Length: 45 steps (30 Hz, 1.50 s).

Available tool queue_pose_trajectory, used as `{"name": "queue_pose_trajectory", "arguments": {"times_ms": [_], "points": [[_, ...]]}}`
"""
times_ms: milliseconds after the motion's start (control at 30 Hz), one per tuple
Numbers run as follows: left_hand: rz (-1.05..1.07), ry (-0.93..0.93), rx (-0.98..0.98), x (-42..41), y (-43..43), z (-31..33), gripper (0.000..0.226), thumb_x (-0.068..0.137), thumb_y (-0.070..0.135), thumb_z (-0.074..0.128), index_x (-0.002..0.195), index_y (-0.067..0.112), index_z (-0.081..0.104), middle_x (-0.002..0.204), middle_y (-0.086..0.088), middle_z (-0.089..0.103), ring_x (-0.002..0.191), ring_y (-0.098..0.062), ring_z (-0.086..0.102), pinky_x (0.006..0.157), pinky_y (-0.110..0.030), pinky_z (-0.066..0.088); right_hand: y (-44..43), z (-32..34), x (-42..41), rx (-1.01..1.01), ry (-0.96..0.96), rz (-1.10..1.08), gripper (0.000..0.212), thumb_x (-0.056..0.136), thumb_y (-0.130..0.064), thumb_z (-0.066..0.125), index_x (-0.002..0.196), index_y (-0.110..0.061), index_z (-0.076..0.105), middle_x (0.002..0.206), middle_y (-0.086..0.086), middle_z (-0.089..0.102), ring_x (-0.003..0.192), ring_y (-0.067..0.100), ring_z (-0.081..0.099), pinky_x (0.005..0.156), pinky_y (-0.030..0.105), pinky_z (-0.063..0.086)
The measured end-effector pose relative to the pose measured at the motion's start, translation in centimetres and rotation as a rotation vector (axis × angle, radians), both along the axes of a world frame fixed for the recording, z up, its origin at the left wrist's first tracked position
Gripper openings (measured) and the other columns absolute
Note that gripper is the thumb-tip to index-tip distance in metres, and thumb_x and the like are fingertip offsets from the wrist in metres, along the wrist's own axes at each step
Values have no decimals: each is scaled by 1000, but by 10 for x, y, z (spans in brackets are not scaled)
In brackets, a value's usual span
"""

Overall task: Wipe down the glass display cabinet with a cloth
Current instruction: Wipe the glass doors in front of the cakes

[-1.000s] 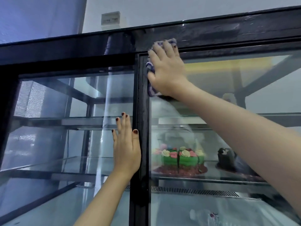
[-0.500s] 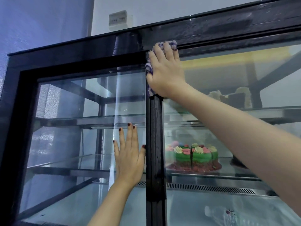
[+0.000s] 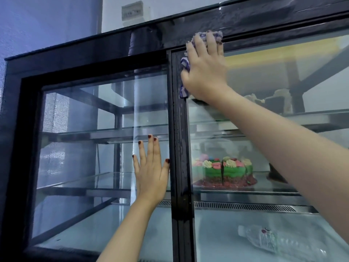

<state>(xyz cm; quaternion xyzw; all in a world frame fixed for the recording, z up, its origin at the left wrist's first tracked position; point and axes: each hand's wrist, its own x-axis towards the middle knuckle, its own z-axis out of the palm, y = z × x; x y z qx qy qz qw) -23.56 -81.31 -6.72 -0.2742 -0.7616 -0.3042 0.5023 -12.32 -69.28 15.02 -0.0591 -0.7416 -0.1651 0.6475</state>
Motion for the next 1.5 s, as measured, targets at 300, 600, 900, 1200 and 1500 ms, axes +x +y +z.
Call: {"name": "queue_pose_trajectory", "arguments": {"times_ms": [300, 600, 900, 1200, 1500], "points": [[38, -247, 136, -24, -41, -53, 59, 100, 37, 25, 139, 38, -20, 141, 21, -33, 139, -11, -28, 110, -44, -18, 18, -268, 18, 613, -395, 0, 67, 77, -40, 42, 134, -7, 49, 146, 14, 40, 139, 36, 28, 114, 53, 17], [83, -390, 69, -39, -70, -92, 59, 101, 29, 24, 145, 36, -15, 151, 6, -30, 142, -21, -23, 111, -52, -9, 22, -238, 22, 615, -441, 1, 60, 82, -40, 39, 133, -11, 53, 144, 12, 44, 137, 33, 34, 111, 50, 26], [67, -345, 120, -29, -64, -95, 57, 102, 27, 25, 149, 31, -7, 156, 0, -22, 143, -22, -19, 112, -51, -7, 2, -152, 6, 319, -170, -18, 58, 87, -37, 38, 137, -8, 47, 149, 14, 37, 140, 37, 25, 116, 51, 18], [-40, -356, 185, -3, -46, -99, 57, 102, 20, 29, 150, 24, -1, 157, 1, -16, 143, -25, -17, 114, -47, -8, 43, -392, 50, 785, -694, -126, 51, 89, -32, 34, 133, -16, 54, 141, 2, 50, 134, 21, 42, 112, 46, 19], [-443, -129, 95, 44, -4, -40, 50, 97, 40, 18, 140, 41, -9, 148, 26, -10, 138, 3, -15, 115, -32, -10, 139, -398, 117, 436, -489, -65, 56, 91, -38, 26, 140, -15, 41, 153, 1, 28, 144, 27, 17, 114, 47, 15]]}}
